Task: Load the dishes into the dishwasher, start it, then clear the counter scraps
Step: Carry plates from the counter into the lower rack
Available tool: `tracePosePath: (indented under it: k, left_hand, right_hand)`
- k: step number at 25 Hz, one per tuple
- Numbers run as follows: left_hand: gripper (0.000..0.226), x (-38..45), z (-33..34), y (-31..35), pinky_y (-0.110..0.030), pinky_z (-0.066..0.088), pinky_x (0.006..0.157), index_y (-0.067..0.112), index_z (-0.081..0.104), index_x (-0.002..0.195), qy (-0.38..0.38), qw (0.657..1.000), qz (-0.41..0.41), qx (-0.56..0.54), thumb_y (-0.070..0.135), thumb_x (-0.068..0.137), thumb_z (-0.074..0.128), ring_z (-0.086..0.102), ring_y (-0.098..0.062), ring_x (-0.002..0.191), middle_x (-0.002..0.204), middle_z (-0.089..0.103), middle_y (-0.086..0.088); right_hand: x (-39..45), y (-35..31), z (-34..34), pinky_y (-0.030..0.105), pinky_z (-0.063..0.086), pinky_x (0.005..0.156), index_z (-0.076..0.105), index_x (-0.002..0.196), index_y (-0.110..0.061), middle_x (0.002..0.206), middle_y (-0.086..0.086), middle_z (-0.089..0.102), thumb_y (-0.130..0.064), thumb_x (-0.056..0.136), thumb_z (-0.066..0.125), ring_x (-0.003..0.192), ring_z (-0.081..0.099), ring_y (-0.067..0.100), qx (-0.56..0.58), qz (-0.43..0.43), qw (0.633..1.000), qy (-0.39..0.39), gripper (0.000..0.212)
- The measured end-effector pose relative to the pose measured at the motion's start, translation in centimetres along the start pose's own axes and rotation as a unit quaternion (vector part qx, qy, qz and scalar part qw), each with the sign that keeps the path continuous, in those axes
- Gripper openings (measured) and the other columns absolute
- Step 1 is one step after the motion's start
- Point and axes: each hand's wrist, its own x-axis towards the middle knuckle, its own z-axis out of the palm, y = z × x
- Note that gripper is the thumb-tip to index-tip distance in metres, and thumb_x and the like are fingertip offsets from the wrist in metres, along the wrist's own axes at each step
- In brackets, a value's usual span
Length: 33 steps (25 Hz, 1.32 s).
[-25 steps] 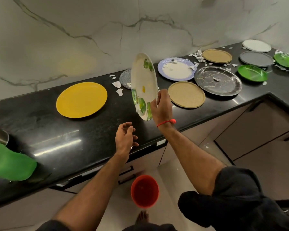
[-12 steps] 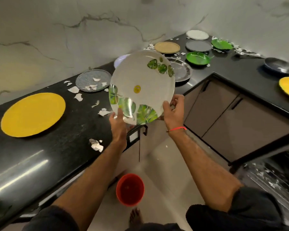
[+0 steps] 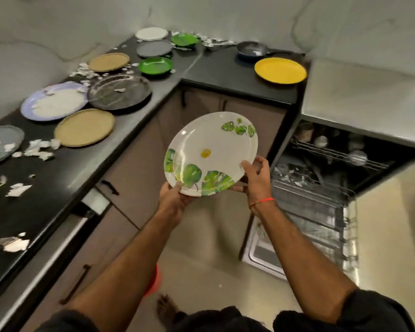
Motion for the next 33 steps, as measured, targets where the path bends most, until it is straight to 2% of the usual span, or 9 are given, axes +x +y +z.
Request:
tracePosePath:
  k: [4,10,17,20,22,24,27,30,33]
  left_hand:
    - [0.031,-3.3,8.7,-11.0,-0.037,0.063,0.057,0.004,0.05,0.136,-0.058,0.99,-0.102,0.073,0.005,0.106,0.045,0.068,-0.03,0.091,0.118,0.067,-0.019]
    - [0.016,-6.7,16.9,-22.3,-0.029,0.057,0.047,0.006,0.06,0.118,-0.16,0.916,-0.247,0.274,0.007,0.102,0.056,0.074,-0.021,0.062,0.085,0.075,-0.009]
    - [0.034,-5.1,24.6,-33.3,-0.034,0.058,0.068,0.017,0.054,0.135,-0.301,0.781,-0.283,0.467,0.024,0.102,0.06,0.072,-0.022,0.083,0.134,0.061,-0.002]
    - [0.051,-5.0,28.0,-38.2,-0.033,0.057,0.068,0.022,0.037,0.151,-0.359,0.736,-0.296,0.491,0.032,0.104,0.055,0.071,-0.026,0.105,0.149,0.048,0.004]
    - [0.06,-4.9,30.1,-41.6,-0.031,0.057,0.064,0.022,0.031,0.156,-0.381,0.709,-0.284,0.521,0.037,0.103,0.056,0.07,-0.026,0.108,0.152,0.043,0.002]
    - [0.061,-4.2,32.3,-45.5,-0.03,0.058,0.064,0.022,0.032,0.157,-0.374,0.7,-0.265,0.549,0.038,0.103,0.056,0.07,-0.023,0.103,0.151,0.045,0.001]
    - [0.051,-2.3,34.6,-51.7,-0.037,0.06,0.077,0.024,0.041,0.151,-0.332,0.717,-0.246,0.562,0.036,0.104,0.054,0.069,-0.021,0.1,0.142,0.052,0.003]
    - [0.043,-0.2,36.2,-57.9,-0.042,0.06,0.087,0.024,0.045,0.147,-0.295,0.73,-0.243,0.568,0.032,0.105,0.052,0.069,-0.019,0.099,0.124,0.056,0.008]
    - [0.037,0.7,36.7,-61.8,-0.035,0.061,0.077,0.024,0.05,0.142,-0.272,0.734,-0.256,0.567,0.03,0.105,0.052,0.069,-0.019,0.1,0.116,0.058,0.011]
  right_hand:
    - [-1.8,-1.8,-14.1,0.034,0.053,0.043,0.048,0.133,-0.015,0.115,0.02,0.065,-0.001,0.09,0.055,0.065,0.068,0.025,-0.025,0.072,0.997,0.031,0.046]
    - [-4.0,-2.9,-30.4,0.049,0.059,0.054,0.056,0.122,-0.018,0.106,0.012,0.069,0.0,0.092,0.054,0.077,0.072,0.028,0.003,0.125,0.979,0.161,0.035]
    - [-4.0,-0.5,-42.3,0.056,0.059,0.058,0.051,0.126,-0.018,0.116,0.015,0.065,-0.003,0.092,0.053,0.08,0.07,0.033,0.018,0.17,0.929,0.327,0.038]
    - [-2.4,0.9,-47.6,0.057,0.058,0.055,0.049,0.125,-0.021,0.112,0.007,0.065,0.002,0.089,0.046,0.085,0.07,0.034,-0.052,0.163,0.908,0.382,0.043]
    - [-0.6,2.7,-51.4,0.06,0.059,0.067,0.05,0.125,-0.024,0.113,0.001,0.065,-0.003,0.083,0.048,0.097,0.067,0.032,-0.126,0.139,0.892,0.411,0.047]
    - [1.7,5.0,-55.1,0.049,0.056,0.09,0.048,0.134,-0.018,0.118,-0.002,0.064,-0.004,0.081,0.048,0.103,0.062,0.017,-0.211,0.127,0.875,0.417,0.055]
    - [5.3,8.9,-60.5,0.022,0.046,0.087,0.038,0.146,-0.01,0.12,-0.001,0.059,0.006,0.087,0.042,0.1,0.057,0.012,-0.298,0.118,0.861,0.394,0.061]
    - [8.0,13.6,-66.1,0.026,0.046,0.087,0.029,0.152,-0.015,0.123,0.012,0.064,0.005,0.09,0.04,0.104,0.062,0.031,-0.379,0.15,0.848,0.339,0.066]
    - [9.6,17.1,-69.5,0.035,0.051,0.09,0.026,0.153,-0.018,0.118,0.019,0.065,0.005,0.092,0.039,0.101,0.064,0.036,-0.428,0.189,0.836,0.286,0.066]
